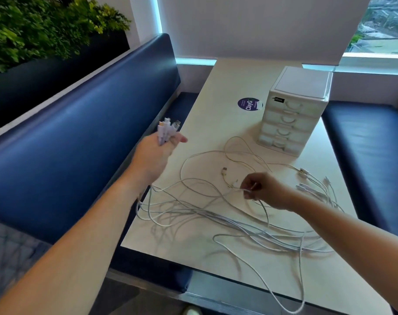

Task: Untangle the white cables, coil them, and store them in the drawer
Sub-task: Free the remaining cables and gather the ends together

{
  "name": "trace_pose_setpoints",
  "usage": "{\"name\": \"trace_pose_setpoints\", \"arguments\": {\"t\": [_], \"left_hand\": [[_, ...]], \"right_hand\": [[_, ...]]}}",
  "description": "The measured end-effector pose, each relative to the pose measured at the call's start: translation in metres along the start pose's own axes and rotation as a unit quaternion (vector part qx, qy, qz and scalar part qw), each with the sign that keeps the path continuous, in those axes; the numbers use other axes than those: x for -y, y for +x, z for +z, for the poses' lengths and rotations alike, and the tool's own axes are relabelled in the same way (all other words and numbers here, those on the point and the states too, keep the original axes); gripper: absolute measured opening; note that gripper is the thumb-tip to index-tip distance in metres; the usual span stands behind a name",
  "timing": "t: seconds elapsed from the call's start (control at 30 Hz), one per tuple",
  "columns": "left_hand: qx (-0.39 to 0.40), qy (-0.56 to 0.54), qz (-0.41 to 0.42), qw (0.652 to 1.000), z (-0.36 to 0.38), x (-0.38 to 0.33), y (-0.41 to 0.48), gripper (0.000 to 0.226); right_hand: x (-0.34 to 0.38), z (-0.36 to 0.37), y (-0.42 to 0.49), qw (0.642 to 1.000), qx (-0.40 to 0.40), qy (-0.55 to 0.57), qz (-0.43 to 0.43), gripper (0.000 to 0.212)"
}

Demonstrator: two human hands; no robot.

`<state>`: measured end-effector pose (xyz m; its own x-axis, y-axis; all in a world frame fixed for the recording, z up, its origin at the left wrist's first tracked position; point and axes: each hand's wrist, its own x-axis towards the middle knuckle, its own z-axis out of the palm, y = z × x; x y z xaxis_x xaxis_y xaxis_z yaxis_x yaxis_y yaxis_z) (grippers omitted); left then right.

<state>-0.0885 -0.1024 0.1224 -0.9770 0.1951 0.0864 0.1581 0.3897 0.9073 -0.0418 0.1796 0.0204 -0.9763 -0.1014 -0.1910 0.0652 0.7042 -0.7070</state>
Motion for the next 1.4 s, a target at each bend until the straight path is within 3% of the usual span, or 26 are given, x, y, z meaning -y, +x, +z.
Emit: {"name": "trace_pose_setpoints", "arguments": {"t": [0.1, 0.23, 0.33, 0.5, 0.7, 0.9, 1.13, 1.27, 1.4], "left_hand": [[0.11, 0.017, -0.016, 0.994, 0.035, -0.001, -0.002, 0.024], [0.235, 0.076, -0.058, 0.967, 0.068, 0.0, -0.005, 0.031], [0.244, 0.111, -0.057, 0.962, 0.073, -0.004, -0.005, 0.027], [0.242, 0.043, -0.08, 0.966, 0.088, -0.02, -0.006, 0.027], [0.287, 0.115, -0.08, 0.948, 0.107, -0.021, -0.006, 0.024], [0.134, 0.165, -0.068, 0.975, 0.087, -0.025, 0.0, 0.026], [-0.084, 0.157, -0.068, 0.982, 0.039, -0.021, 0.017, 0.027], [-0.046, 0.178, -0.077, 0.98, 0.038, -0.011, 0.016, 0.028], [-0.041, 0.271, -0.061, 0.96, 0.055, -0.02, 0.006, 0.032]], "right_hand": [[0.029, -0.009, -0.006, 0.986, -0.018, 0.156, -0.05, 0.023], [0.054, -0.021, -0.013, 0.986, -0.065, 0.116, -0.103, 0.005], [0.049, -0.029, -0.022, 0.989, -0.069, 0.016, -0.129, 0.009], [0.036, -0.033, -0.03, 0.992, -0.046, -0.031, -0.116, 0.018], [0.036, -0.032, -0.032, 0.985, -0.075, -0.111, -0.112, 0.025], [0.005, -0.048, -0.045, 0.979, -0.057, -0.17, -0.097, 0.028], [-0.079, -0.078, -0.065, 0.905, -0.051, -0.414, -0.089, 0.037], [-0.09, -0.09, -0.073, 0.888, -0.059, -0.444, -0.106, 0.047], [-0.089, -0.09, -0.07, 0.879, -0.075, -0.437, -0.174, 0.069]]}}
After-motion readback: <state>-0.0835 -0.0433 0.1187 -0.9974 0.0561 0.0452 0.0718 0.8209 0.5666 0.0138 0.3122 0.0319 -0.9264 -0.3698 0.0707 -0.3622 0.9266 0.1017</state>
